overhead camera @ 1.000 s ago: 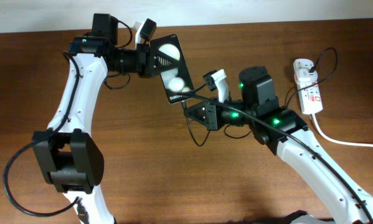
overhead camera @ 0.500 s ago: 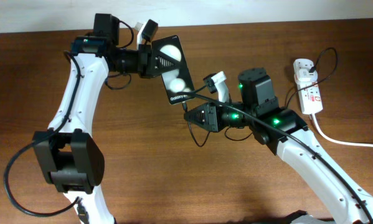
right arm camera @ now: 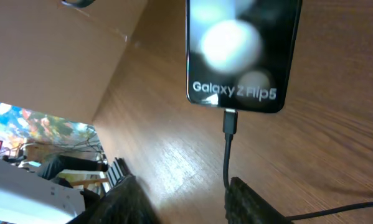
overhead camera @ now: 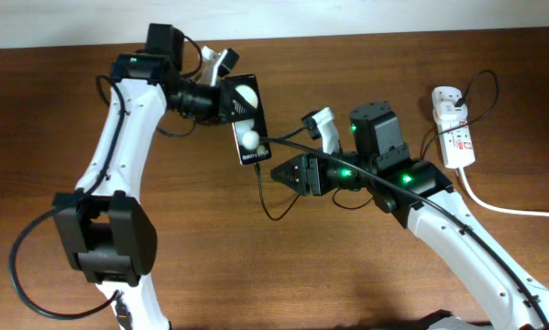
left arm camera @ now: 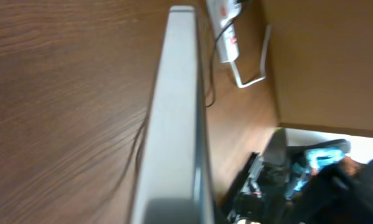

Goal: Plug charger to phone and switch on socket
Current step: 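Lower the phone with the left gripper onto the upright USB-C plug, then lower the plugged phone to the table with the left gripper and release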

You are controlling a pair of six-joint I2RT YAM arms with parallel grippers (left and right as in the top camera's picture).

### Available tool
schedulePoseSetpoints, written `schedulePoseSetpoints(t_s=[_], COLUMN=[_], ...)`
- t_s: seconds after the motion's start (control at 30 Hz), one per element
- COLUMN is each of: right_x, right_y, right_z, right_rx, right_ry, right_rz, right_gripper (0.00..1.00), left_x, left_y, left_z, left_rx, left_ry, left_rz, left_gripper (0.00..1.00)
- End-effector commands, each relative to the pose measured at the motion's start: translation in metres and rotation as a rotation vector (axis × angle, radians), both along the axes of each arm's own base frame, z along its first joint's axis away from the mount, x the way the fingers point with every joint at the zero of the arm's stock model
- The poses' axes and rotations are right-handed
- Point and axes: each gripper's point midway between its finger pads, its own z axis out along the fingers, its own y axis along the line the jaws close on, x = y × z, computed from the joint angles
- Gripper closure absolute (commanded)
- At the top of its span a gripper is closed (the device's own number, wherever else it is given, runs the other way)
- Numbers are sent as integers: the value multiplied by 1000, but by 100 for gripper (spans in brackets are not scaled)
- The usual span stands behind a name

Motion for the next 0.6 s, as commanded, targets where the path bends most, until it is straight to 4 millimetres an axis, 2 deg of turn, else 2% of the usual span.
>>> schedulePoseSetpoints(t_s=[0.0, 0.37, 0.57], right_x=[4, 5, 5], right_y=[1, -3, -3], right_z=[5, -2, -2], right_rx=[-9, -38, -39], right_ry=[-30, -12, -11], right_rz=[-4, -25, -25], right_gripper=[48, 47, 47], left_x=[-6, -1, 7], left_y=[-6, -6, -5], left_z=[-6, -87, -118], left_rx=[71, 132, 161], left_ry=[-2, 187, 210], left_rz=[-11, -19, -15], left_gripper=[100, 100, 100])
